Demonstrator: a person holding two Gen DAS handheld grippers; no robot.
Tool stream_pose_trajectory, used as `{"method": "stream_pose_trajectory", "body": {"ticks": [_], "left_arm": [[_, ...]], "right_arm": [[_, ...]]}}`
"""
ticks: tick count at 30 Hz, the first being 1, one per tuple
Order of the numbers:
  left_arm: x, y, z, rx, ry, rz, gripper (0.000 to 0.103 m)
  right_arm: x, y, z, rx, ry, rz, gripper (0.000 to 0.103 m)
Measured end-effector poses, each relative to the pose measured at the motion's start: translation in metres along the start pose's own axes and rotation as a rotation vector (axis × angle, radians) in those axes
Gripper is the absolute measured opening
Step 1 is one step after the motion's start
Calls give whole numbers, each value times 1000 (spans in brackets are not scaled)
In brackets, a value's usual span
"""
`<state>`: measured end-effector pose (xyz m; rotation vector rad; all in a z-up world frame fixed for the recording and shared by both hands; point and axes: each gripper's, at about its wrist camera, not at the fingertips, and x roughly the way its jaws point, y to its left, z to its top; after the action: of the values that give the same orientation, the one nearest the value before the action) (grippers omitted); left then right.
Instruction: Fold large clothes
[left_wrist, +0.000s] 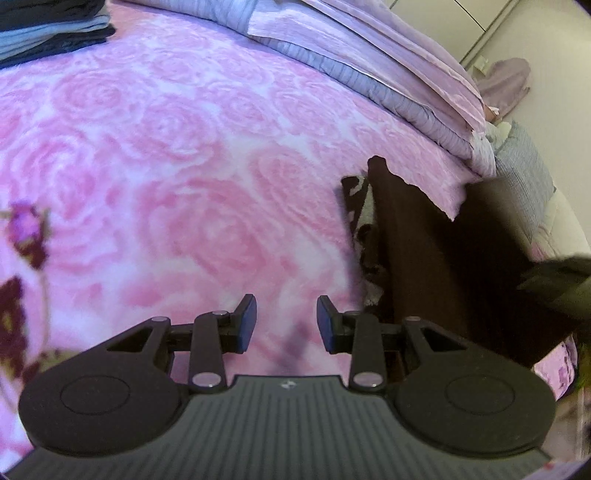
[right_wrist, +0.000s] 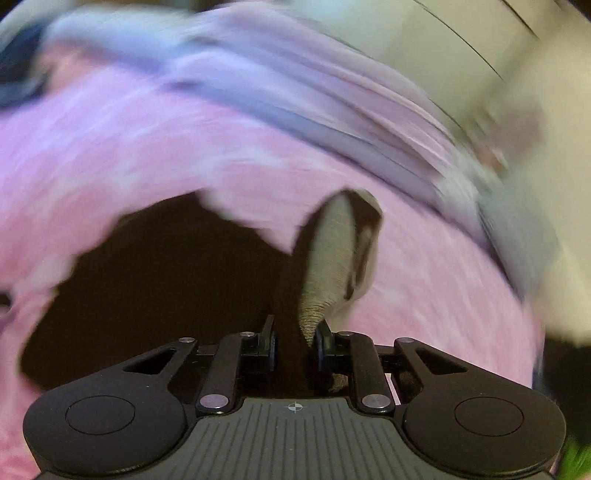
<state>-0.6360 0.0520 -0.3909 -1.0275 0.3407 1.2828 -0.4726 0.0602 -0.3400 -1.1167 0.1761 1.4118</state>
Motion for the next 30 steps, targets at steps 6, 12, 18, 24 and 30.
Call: {"method": "stream_pose_trajectory", "body": {"ticks": [6,12,18,24,30], "left_arm": [[-18,4,-11,-17,-2,3,30],[-29,-26,-3,2,-28,-83,30],[-1,-83,17,27,17,-227,31],[62,-104,26,-120,158,-280,32],[90,-99,27,-240,206,-294,33]], "right_arm": [[14,82,-39,-179,-91,-120,35],[-50,10,-45,-19,-192,193,56],[-62,-95,-59,351,-215,250,56],[46,-166,-103,812,92,278,53],[88,-174,-129,1066,154,453,52]]}}
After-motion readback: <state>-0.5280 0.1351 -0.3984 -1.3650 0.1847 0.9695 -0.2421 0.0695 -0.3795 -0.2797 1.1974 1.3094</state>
